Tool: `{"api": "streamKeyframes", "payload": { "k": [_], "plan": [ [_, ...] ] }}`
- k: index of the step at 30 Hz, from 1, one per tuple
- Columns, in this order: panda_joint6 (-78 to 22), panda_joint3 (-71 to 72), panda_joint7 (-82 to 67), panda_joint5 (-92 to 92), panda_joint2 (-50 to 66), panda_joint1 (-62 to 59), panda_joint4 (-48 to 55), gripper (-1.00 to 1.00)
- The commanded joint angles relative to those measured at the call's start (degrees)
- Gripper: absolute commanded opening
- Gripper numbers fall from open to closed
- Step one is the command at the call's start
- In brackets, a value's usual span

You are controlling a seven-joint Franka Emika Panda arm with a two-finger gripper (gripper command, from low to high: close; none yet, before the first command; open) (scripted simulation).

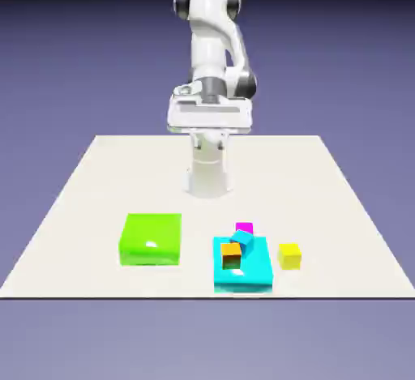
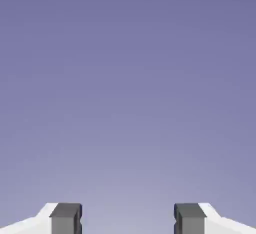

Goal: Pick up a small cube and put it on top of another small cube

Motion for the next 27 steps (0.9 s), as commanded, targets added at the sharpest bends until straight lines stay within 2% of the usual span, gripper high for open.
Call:
{"api": "streamKeyframes", "payload": {
  "k": [1, 27],
  "plan": [
    [-2.00, 1.43, -0.52, -1.70, 2.08, -0.13, 1.22, 0.00],
    [-53.86, 38.64, -13.91, -45.79, 56.07, -3.61, 32.77, 0.00]
  ]
}}
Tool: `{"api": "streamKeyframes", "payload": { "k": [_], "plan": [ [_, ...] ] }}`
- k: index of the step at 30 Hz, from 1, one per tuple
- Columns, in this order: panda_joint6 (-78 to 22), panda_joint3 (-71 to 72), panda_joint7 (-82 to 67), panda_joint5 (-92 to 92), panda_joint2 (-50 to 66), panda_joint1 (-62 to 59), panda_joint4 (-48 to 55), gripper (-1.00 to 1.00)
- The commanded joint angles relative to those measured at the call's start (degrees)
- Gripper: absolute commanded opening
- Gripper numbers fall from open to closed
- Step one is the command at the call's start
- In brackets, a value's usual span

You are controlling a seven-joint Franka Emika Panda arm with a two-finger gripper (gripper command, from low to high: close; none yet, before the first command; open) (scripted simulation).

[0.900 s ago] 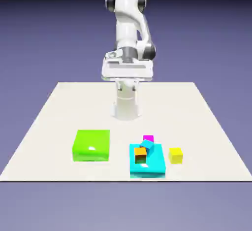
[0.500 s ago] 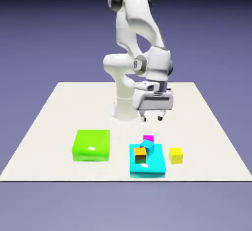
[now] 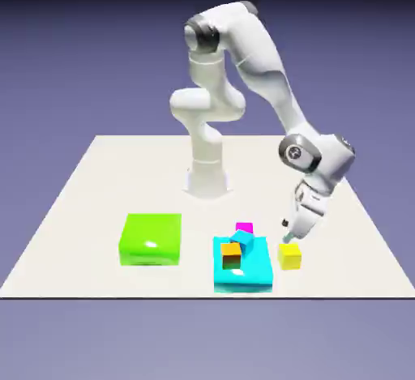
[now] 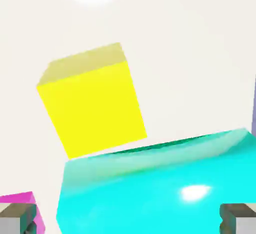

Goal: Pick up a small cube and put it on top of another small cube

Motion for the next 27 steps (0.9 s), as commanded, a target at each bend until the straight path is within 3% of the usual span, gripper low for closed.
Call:
{"api": "streamKeyframes", "payload": {
  "k": [1, 3, 7, 8, 13, 27],
  "plan": [
    [-2.00, 1.43, -0.52, -1.70, 2.08, -0.13, 1.22, 0.00],
    [-5.99, 4.29, -1.55, -5.09, 6.23, -0.40, 3.64, 0.00],
    [-2.18, -0.70, 2.27, -13.31, 13.54, 0.49, 3.67, 0.00],
    [-2.18, -0.70, 2.27, -13.31, 13.54, 0.49, 3.67, -1.00],
    [-7.00, 5.58, -0.62, -5.80, 5.77, 1.39, 5.02, -1.00],
    [-17.25, -19.00, 10.79, 28.93, -6.48, 6.30, 12.28, -1.00]
  ]
}}
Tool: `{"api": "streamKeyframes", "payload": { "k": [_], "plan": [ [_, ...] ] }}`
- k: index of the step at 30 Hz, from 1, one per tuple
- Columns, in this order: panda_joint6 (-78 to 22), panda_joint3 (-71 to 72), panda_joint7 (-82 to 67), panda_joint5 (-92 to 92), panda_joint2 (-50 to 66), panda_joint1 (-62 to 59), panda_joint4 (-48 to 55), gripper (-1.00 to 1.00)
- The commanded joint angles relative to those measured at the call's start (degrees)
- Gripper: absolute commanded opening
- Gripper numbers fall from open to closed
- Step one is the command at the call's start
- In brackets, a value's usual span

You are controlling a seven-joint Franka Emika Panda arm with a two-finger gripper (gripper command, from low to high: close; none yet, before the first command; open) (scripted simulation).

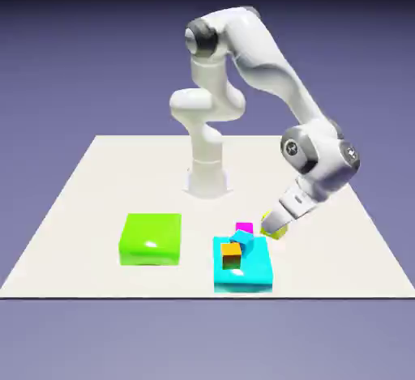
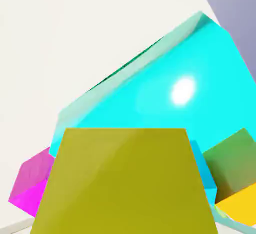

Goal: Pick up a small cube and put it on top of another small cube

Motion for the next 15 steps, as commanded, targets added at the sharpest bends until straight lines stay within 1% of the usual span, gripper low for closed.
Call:
{"api": "streamKeyframes", "payload": {
  "k": [1, 4, 7, 11, 12, 13, 15],
  "plan": [
    [-0.72, -1.78, 0.81, 2.35, -0.84, 0.30, 0.49, -1.00],
    [-2.91, -7.13, 3.18, 9.83, -3.37, 1.20, 1.98, -1.00],
    [-3.18, -9.05, 2.48, 11.47, -2.51, -0.58, 1.36, -1.00],
    [6.48, -9.59, 3.26, 10.44, -0.54, -0.93, -6.42, -1.00],
    [6.48, -9.59, 3.26, 10.44, -0.54, -0.93, -6.42, 1.00],
    [6.48, -9.59, 3.26, 10.44, -0.54, -0.93, -6.42, 1.00],
    [1.51, -9.31, 2.86, 10.97, -1.55, -0.75, -2.41, 1.00]
  ]
}}
